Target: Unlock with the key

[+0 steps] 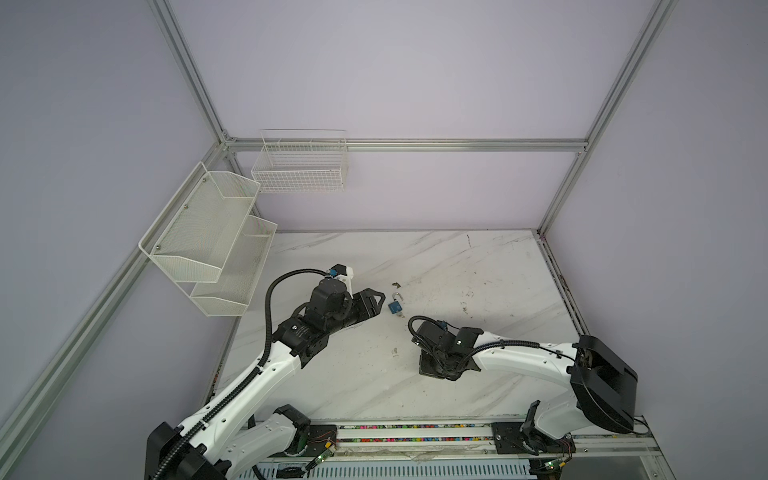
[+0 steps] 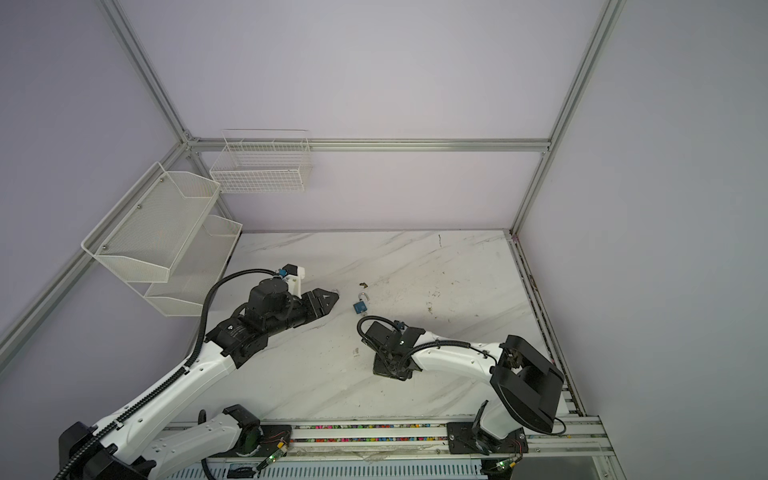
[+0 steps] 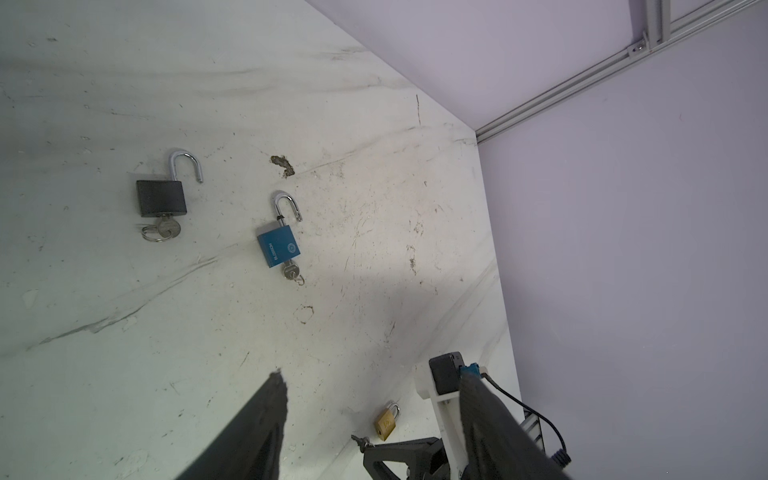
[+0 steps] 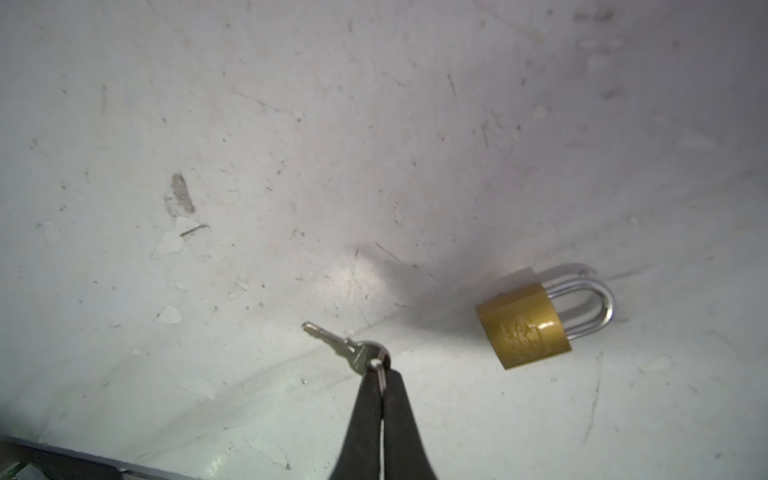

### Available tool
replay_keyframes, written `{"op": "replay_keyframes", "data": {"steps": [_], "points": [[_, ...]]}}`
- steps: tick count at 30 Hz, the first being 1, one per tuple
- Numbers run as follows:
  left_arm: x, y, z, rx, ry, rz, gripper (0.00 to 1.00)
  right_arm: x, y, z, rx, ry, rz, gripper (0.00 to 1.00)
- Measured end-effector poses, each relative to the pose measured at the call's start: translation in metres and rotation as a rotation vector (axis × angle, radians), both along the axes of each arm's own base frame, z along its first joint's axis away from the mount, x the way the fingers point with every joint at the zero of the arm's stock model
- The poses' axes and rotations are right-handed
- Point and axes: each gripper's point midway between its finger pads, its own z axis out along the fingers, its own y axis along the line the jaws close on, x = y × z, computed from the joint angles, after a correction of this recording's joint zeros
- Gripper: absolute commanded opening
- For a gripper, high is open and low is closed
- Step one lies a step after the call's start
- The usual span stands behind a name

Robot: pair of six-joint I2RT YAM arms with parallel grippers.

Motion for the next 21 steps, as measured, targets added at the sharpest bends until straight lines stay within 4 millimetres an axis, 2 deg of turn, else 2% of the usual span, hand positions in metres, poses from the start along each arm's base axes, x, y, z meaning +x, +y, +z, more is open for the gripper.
{"op": "replay_keyframes", "data": {"steps": [3,9,14,21], "points": [[-0.001,0.004,0.007,-0.019,-0.013,-0.001,0.65,0.014,0.009,0.018,0.041,-0.054,0.022,0.00],[-0.002,-0.003,0.011,-0.054,-0.014,-0.036,0.63,0.055,0.018,0.076,0.177,-0.199,0.033,0.00],[0.006,-0.020,0.015,-0.102,-0.031,-0.083,0.60,0.082,0.031,0.125,0.279,-0.304,0.083,0.00],[0.006,-0.058,0.013,-0.117,-0.064,-0.175,0.53,0.094,0.040,0.156,0.355,-0.359,0.158,0.00]]}}
